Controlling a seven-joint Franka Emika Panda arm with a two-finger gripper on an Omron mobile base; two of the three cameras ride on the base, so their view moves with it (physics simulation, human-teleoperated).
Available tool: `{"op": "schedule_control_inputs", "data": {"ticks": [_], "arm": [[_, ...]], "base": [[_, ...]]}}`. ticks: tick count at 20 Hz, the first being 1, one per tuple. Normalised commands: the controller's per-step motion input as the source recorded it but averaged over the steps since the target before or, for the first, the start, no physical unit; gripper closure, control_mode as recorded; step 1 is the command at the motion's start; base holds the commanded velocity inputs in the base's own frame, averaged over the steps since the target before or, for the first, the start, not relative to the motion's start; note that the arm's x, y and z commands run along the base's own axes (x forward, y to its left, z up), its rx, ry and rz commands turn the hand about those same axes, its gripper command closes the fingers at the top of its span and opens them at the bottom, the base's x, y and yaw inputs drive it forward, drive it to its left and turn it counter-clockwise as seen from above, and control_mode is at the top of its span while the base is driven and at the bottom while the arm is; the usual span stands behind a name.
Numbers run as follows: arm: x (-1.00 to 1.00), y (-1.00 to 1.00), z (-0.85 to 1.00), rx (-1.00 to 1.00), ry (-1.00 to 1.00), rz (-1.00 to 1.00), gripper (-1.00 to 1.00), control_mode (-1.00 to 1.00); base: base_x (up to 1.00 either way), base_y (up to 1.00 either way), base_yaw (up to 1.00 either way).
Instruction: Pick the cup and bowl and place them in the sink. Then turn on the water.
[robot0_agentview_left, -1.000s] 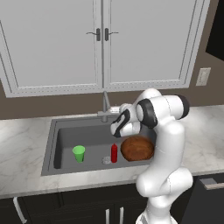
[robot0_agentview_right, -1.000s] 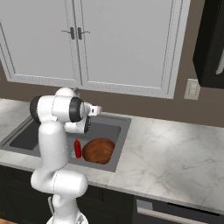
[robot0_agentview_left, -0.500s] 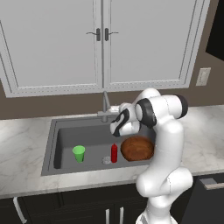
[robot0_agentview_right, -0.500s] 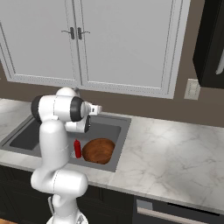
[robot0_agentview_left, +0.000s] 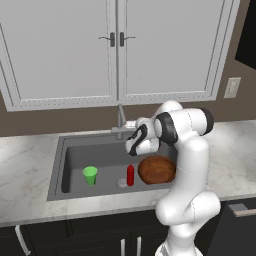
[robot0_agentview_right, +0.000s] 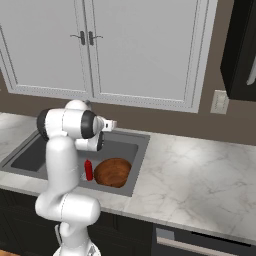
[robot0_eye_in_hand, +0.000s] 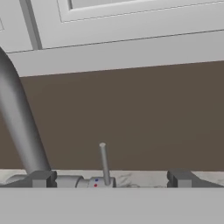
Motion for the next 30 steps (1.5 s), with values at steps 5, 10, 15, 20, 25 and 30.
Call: {"op": "schedule_control_inputs", "data": {"ticks": [5,10,15,20,25,30], "arm": [[0.05,0.0,-0.16,0.0,-0.03,0.0,-1.0,-1.0],[0.05,0.0,-0.14,0.0,-0.03,0.0,-1.0,-1.0],[0.04,0.0,-0.16,0.0,-0.03,0.0,-1.0,-1.0],[0.05,0.0,-0.17,0.0,-0.05,0.0,-1.0,-1.0],[0.04,0.0,-0.16,0.0,-0.06,0.0,-1.0,-1.0],[0.0,0.0,-0.07,0.0,-0.03,0.0,-1.0,-1.0]], "base": [[0.0,0.0,0.0],[0.0,0.0,0.0],[0.0,0.0,0.0],[0.0,0.0,0.0],[0.0,0.0,0.0],[0.0,0.0,0.0]]}}
